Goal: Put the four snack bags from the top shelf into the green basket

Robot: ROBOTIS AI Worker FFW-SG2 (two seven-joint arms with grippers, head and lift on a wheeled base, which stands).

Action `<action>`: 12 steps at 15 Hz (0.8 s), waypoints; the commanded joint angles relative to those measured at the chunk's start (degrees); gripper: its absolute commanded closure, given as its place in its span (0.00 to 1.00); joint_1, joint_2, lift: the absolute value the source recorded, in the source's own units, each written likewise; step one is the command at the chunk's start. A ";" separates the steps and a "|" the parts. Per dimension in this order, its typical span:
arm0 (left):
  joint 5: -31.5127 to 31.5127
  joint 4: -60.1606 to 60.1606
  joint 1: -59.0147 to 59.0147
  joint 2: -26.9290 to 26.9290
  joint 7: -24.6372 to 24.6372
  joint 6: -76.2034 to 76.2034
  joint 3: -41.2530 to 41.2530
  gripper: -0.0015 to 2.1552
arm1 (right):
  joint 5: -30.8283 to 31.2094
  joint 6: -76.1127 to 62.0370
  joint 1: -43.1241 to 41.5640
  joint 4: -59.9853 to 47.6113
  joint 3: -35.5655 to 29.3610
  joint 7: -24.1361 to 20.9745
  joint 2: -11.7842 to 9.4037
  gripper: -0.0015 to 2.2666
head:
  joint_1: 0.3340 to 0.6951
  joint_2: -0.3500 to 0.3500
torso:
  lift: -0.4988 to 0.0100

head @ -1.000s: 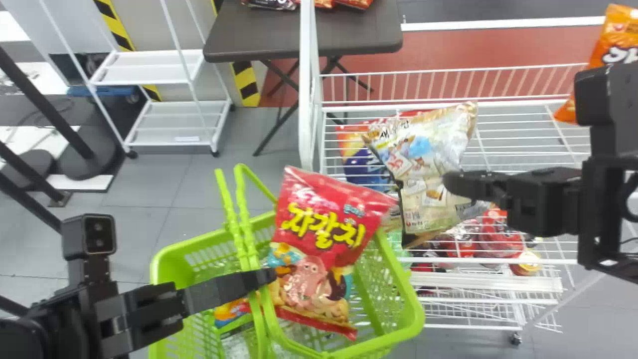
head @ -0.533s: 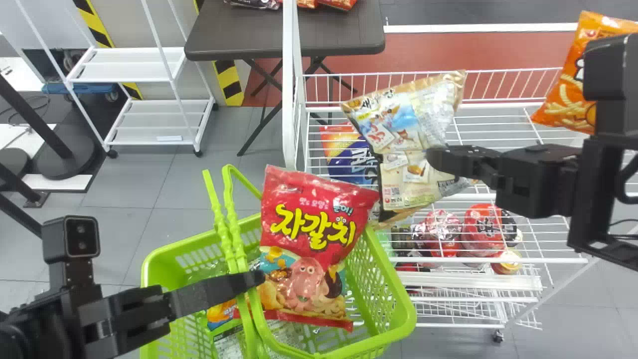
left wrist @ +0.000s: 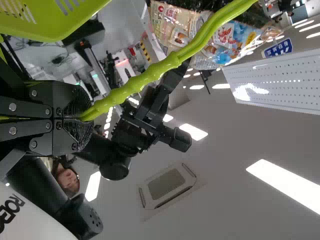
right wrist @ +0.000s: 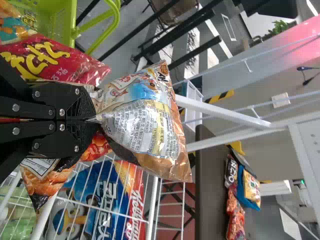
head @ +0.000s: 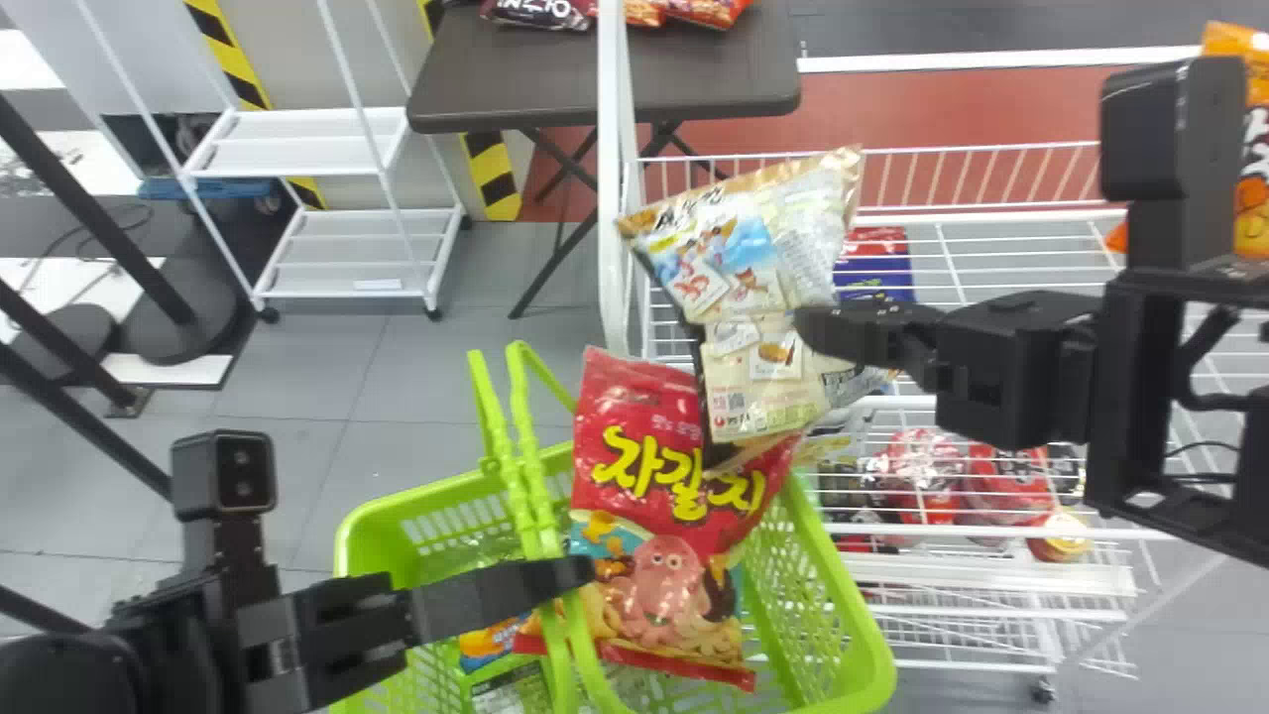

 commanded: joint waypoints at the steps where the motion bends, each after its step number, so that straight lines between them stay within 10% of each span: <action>1: 0.30 -0.54 0.00 0.04 -0.66 0.11 -0.52 1.00 | 0.66 0.30 -0.16 1.77 2.73 0.01 0.09 1.00 | 1.00 0.72 | 0.97; 12: 2.06 0.16 -0.62 0.04 -0.66 0.11 -1.66 1.00 | -2.95 0.30 1.42 3.26 9.67 0.71 -0.09 1.00 | 1.00 0.91 | 0.97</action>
